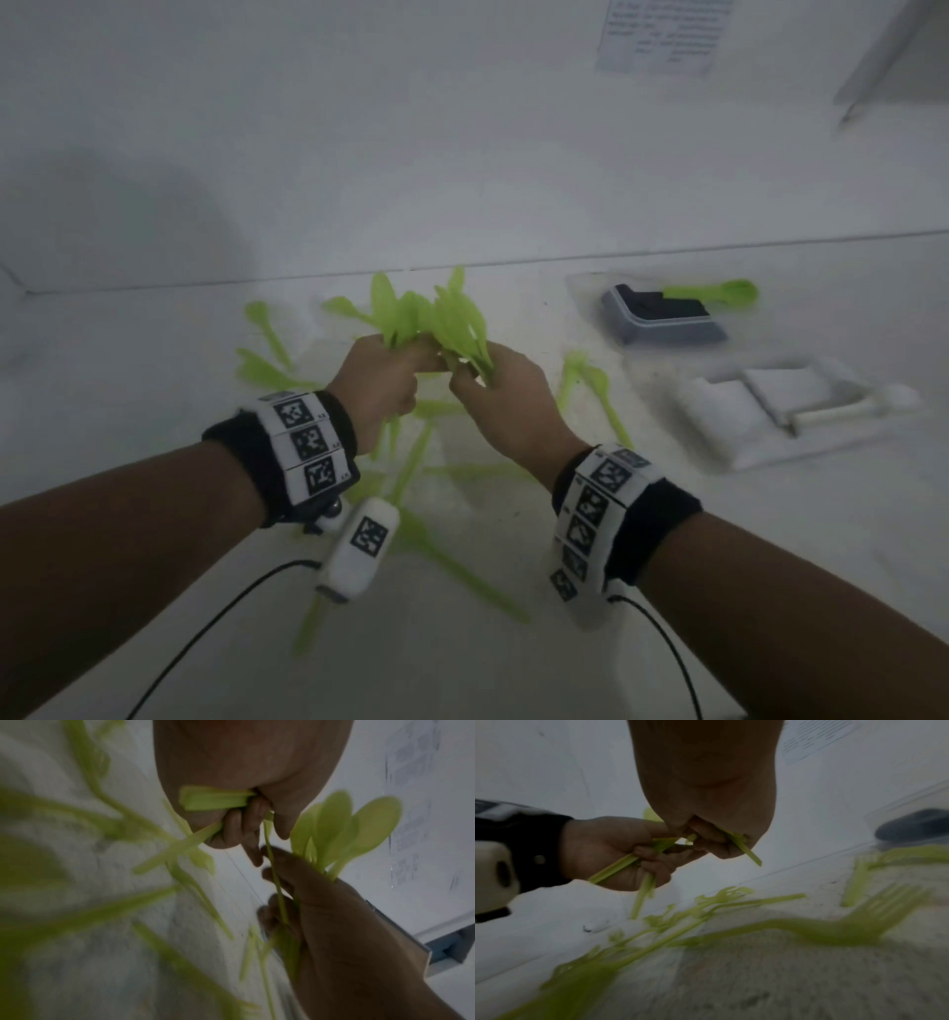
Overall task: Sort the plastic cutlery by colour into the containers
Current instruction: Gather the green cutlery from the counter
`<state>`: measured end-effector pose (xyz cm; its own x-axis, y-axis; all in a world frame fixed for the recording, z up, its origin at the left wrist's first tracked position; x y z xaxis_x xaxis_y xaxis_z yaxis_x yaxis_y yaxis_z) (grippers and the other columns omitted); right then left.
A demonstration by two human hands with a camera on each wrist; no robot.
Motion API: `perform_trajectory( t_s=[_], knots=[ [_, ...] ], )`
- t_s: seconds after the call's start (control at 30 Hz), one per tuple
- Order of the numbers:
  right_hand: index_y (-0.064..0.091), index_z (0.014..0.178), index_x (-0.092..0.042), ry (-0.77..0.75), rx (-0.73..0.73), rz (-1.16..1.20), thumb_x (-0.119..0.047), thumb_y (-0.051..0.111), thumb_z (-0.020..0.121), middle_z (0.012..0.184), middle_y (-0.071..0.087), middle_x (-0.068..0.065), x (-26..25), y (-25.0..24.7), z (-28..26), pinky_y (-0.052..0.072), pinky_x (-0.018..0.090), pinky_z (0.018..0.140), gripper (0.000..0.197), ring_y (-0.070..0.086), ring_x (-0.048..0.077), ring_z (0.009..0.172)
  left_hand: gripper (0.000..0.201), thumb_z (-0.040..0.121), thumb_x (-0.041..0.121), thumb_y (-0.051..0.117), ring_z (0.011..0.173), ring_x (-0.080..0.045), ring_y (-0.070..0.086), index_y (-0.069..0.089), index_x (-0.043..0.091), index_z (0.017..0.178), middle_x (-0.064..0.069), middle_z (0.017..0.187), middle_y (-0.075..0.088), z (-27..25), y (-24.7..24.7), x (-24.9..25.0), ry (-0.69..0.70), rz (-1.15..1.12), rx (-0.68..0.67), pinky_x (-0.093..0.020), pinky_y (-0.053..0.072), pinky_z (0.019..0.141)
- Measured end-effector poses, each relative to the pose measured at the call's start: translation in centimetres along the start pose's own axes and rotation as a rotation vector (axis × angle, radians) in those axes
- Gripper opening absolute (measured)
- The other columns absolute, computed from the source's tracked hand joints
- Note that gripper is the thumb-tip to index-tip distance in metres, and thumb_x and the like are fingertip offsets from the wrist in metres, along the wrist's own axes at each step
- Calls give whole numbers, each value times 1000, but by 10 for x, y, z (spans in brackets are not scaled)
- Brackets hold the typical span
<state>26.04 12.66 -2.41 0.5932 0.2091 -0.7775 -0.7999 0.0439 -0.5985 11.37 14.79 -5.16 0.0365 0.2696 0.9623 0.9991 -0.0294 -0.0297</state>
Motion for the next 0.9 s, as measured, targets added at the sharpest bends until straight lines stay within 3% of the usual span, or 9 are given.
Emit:
perform_trajectory(
  t_s=[0.07, 0.17, 0.27, 0.33, 0.4, 0.53, 0.63, 0.77, 0.9],
  knots=[
    [52, 79, -32, -32, -22, 48, -17, 60, 95, 71, 58, -9, -4, 5, -9, 40, 24, 62, 23, 53, 11, 66, 19, 88, 8, 68, 52, -14, 29, 63, 19, 74, 2, 62, 51, -5, 5, -4, 15, -41, 59, -25, 26, 47],
    [63, 90, -14, -4, -18, 62, -18, 58, 95, 77, 63, -1, 5, 0, -17, 40, 24, 61, 8, 53, 11, 65, 13, 94, 18, 66, 47, -12, 35, 71, 17, 82, 2, 72, 72, -14, 6, -6, 34, 10, 119, -26, 31, 51],
    [67, 106, -2, 142, 1, 111, -20, 57, 94, 86, 70, 14, 39, -14, -17, 50, 40, 67, 23, 61, 30, 73, 20, 95, 30, 66, 55, -16, 40, 74, 13, 101, 4, 86, 79, -17, -4, -11, 26, 155, 195, -30, 41, 65],
    [65, 97, -1, 217, 7, 138, -21, 57, 93, 76, 63, 16, 63, -22, -17, 46, 44, 61, 22, 53, 30, 64, 21, 93, 29, 67, 57, -18, 41, 74, 10, 92, 3, 79, 76, -14, -15, -15, 22, 221, 246, -32, 41, 67],
    [55, 77, -9, 288, 18, 205, -20, 58, 93, 65, 45, 7, 84, -27, -17, 34, 38, 58, 19, 41, 21, 60, 28, 93, 32, 66, 59, -20, 47, 66, 8, 79, -2, 71, 63, -7, -25, -13, 73, 369, 292, -32, 40, 67],
    [51, 78, -21, 389, 46, 369, -23, 58, 95, 67, 38, 2, 108, -31, -15, 31, 36, 60, 18, 37, 18, 63, 25, 102, 34, 54, 87, -30, 59, 63, 14, 91, -4, 86, 63, 10, -21, -7, 190, 927, 171, -34, 41, 75],
    [49, 78, -21, 398, 28, 373, -26, 56, 95, 63, 37, -2, 111, -26, -10, 31, 36, 59, 19, 36, 18, 61, 22, 102, 31, 52, 103, -33, 63, 60, 16, 89, -10, 102, 66, 25, -11, -20, 128, 1211, 3, -32, 42, 78],
    [45, 76, -21, 415, 18, 361, -27, 55, 97, 61, 36, -4, 111, -22, -2, 29, 33, 57, 23, 35, 18, 58, 28, 100, 33, 56, 93, -31, 64, 56, 19, 75, -5, 86, 62, 38, -8, -27, 62, 1125, -42, -31, 42, 74],
    [42, 77, -20, 412, 21, 392, -22, 53, 96, 61, 32, -4, 103, -23, 12, 26, 34, 56, 23, 29, 17, 57, 21, 101, 32, 52, 97, -29, 63, 61, 15, 92, 2, 88, 58, 46, -9, -16, 156, 1038, 24, -31, 39, 73]
  ],
)
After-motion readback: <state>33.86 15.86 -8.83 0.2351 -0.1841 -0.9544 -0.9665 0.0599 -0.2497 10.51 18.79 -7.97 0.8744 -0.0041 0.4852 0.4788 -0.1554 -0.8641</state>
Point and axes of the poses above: each hand's wrist, its own z-axis towards the middle knuckle, its own y-axis out of the palm, x = y × z, the point moved 9 cm from there along z, towards the middle knuckle
